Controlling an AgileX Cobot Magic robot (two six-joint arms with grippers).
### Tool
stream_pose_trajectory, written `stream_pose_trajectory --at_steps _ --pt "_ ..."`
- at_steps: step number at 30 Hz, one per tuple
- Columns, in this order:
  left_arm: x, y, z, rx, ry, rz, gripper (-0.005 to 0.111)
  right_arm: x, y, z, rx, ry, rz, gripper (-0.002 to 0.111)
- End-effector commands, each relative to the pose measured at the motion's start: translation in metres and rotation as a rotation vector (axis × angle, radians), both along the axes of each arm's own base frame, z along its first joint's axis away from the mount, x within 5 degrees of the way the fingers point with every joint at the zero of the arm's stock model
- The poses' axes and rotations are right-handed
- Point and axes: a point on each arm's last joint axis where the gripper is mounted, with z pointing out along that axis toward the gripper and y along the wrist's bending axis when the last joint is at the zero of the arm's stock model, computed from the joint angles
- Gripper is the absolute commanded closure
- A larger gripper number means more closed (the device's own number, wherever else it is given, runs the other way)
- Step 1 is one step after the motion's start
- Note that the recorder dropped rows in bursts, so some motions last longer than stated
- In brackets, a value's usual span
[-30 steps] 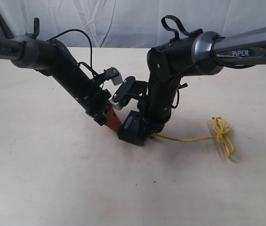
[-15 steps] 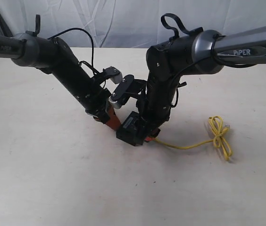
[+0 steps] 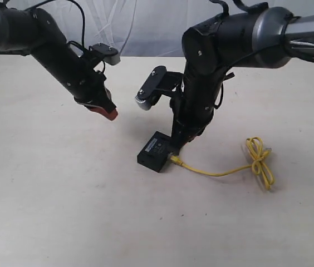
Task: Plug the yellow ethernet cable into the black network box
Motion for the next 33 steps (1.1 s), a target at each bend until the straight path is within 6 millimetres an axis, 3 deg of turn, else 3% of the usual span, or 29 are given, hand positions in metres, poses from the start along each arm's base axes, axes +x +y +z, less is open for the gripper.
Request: stream_pose_trajectory --at_steps 1,9,17,20,26,33 --pt "-0.003 0.010 0.030 0.075 -0.022 0.120 0.107 0.010 -0.024 0.018 -0.003 -0.016 -0.110 0.107" --pt "-0.022 0.031 0.091 0.196 -0.092 0.261 0.107 0.025 -0.102 0.051 0.010 0.005 -0.449 0.109" --pt "-0.052 0.050 0.141 0.295 -0.132 0.324 0.107 0.019 -0.155 0.099 0.156 -0.056 -0.647 0.109" --pt "-0.069 0.055 0.150 0.295 -0.148 0.338 0.107 0.013 -0.170 0.110 0.196 -0.083 -0.701 0.109" --pt "-0.103 0.068 0.167 0.299 -0.220 0.371 0.107 -0.013 -0.196 0.111 0.263 -0.195 -0.798 0.109" --pt "-0.143 0.078 0.185 0.194 -0.366 0.449 0.107 -0.047 -0.206 0.121 0.369 -0.394 -0.829 0.109"
